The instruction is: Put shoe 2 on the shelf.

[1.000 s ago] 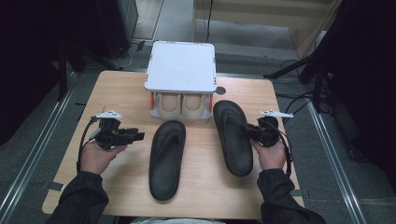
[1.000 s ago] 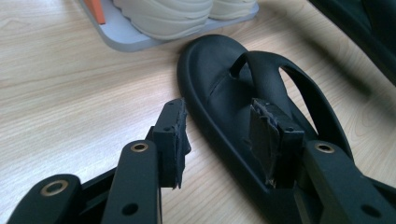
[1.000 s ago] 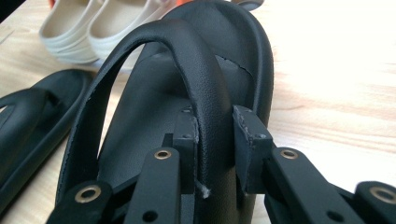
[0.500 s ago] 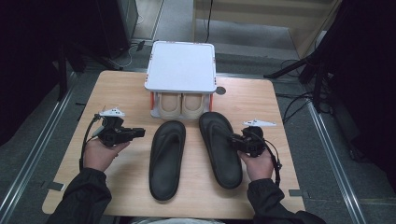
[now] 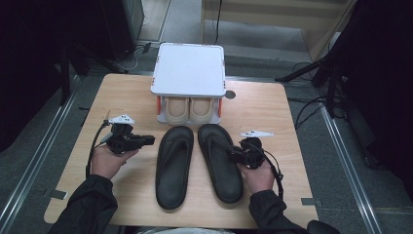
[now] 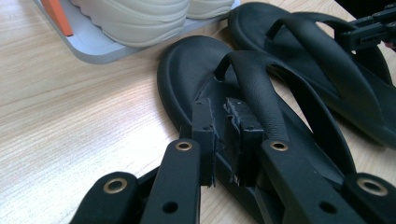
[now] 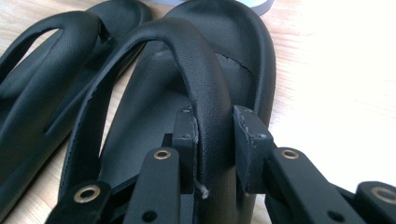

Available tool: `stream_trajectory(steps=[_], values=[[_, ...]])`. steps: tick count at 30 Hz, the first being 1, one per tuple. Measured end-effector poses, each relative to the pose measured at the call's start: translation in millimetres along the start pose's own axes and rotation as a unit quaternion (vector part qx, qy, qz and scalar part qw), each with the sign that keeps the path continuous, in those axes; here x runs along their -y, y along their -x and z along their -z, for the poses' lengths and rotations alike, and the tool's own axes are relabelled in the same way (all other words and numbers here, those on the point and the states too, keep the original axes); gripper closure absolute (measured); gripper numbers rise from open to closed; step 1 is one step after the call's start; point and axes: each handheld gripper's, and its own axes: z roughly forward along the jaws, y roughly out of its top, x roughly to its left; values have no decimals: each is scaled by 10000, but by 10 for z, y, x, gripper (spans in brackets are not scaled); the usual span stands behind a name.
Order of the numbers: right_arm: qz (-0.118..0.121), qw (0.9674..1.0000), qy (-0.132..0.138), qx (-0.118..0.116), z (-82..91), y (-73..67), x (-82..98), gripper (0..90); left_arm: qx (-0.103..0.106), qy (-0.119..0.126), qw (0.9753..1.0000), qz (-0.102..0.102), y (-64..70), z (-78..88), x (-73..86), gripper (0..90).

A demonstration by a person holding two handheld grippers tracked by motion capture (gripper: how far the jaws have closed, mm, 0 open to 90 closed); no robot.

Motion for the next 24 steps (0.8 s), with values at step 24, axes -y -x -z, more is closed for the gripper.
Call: stream_trajectory(steps=[24], values=[[398,9977,427,-339,106,-32,-66,692,-49,-257,9996,76,-20,-109,36,897]])
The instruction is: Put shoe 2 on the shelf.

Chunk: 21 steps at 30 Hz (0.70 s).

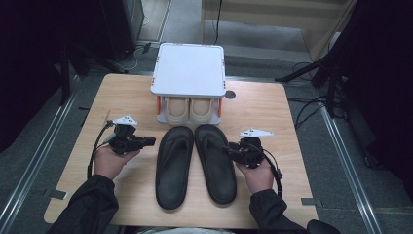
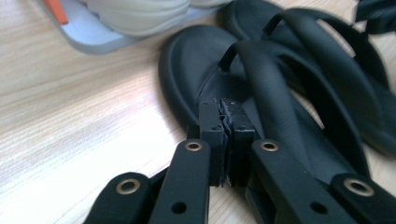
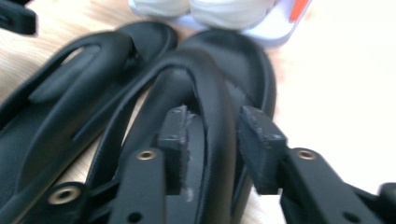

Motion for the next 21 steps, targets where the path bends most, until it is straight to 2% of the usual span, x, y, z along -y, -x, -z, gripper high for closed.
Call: stream_trajectory(steps=[2,4,7,11,13,16,18,21], values=[[-19,10000,84,17,32,40,-11,741,-51,-22,10000,-21,0,-13,7,899],[-56,9999,105,17,30,99,-5,805,-58,60,10000,-38,2,-22,6,900],[-43,10000,17,44,-16,171,23,900,-30,114,9999,-19,-3,-56,7,900],[2,9999,-144,62,-138,212,46,900,86,-45,10000,-2,-7,-112,20,900],[65,9996,-224,150,-187,220,56,900,61,-89,9999,-119,12,-133,26,900],[-9,9994,-268,199,-225,262,63,900,12,-129,9998,-174,13,-168,46,900],[-58,9994,-306,165,-241,296,62,900,16,-150,9998,-147,4,-190,52,900],[-202,9991,-351,93,-272,329,64,900,-93,-159,9996,-231,7,-228,65,900]])
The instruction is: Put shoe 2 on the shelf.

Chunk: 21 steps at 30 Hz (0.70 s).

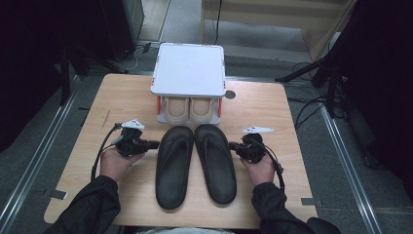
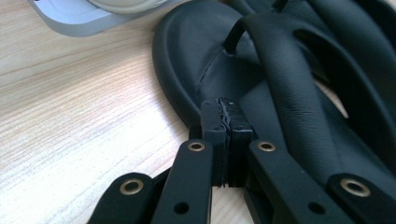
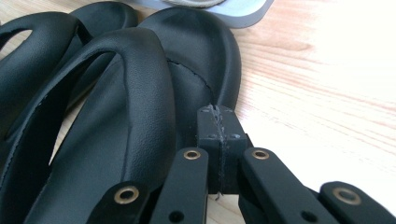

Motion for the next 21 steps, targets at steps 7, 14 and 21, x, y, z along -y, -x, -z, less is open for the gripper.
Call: stream_trajectory(steps=[7,14,21], values=[[61,9999,-82,44,-38,-5,-26,900,-61,-207,9997,75,-58,-63,48,900],[27,9999,-108,12,-53,-3,-34,900,-24,-372,9993,77,-51,-118,76,900],[15,9999,-109,8,-56,0,-36,900,-34,-463,9989,-29,-10,-119,77,900]])
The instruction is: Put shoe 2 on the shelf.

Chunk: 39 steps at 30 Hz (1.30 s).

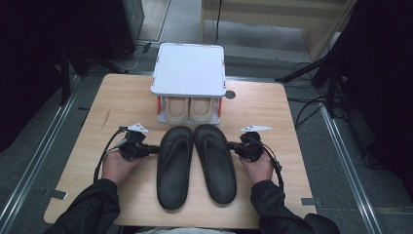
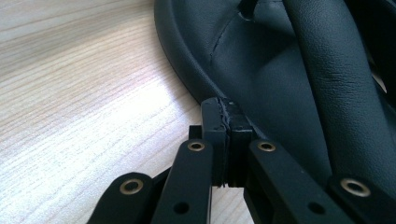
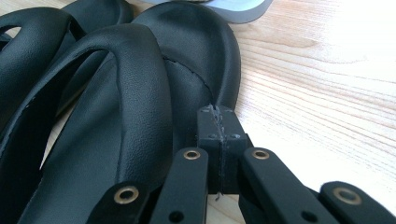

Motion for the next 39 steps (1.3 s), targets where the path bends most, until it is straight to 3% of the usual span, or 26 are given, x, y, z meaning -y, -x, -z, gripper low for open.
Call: stream_trajectory(steps=[25,30,36,39], values=[[-16,10000,58,36,9,-1,25,900,463,-184,9985,-232,194,-20,16,881],[-20,9999,88,67,31,-6,22,900,423,-77,9990,-89,159,1,14,849],[-29,9993,364,-61,154,-55,-27,863,457,74,9989,53,129,72,2,793],[-60,9986,508,-165,227,-117,-49,837,358,225,9991,101,101,137,-9,739]])
